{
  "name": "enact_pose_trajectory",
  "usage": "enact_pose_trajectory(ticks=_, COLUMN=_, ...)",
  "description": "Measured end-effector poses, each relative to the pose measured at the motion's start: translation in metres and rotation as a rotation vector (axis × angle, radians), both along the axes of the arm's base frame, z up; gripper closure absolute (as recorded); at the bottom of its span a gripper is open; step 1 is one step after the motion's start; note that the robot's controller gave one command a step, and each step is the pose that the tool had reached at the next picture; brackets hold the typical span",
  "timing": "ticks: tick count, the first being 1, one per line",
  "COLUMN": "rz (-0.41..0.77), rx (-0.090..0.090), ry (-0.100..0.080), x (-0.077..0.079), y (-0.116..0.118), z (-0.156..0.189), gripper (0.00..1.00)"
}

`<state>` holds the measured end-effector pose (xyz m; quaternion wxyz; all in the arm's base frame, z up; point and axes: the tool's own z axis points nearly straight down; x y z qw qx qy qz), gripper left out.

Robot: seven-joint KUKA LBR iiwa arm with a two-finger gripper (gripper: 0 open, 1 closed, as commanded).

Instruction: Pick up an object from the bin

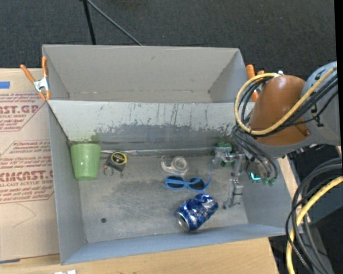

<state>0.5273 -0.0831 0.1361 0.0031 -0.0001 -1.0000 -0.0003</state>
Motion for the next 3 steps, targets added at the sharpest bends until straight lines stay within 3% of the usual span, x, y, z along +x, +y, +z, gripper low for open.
enact_pose_trajectory(ticks=1, rz=0.193, rx=0.001, ry=-0.011, x=-0.036, y=0.057, z=-0.067, gripper=0.00)
enact_pose_trajectory(ticks=2, rz=0.191, rx=0.000, ry=-0.006, x=-0.037, y=0.055, z=-0.067, gripper=1.00)
enact_pose_trajectory(ticks=3, rz=0.165, rx=-0.002, ry=-0.016, x=-0.018, y=0.052, z=0.098, gripper=1.00)
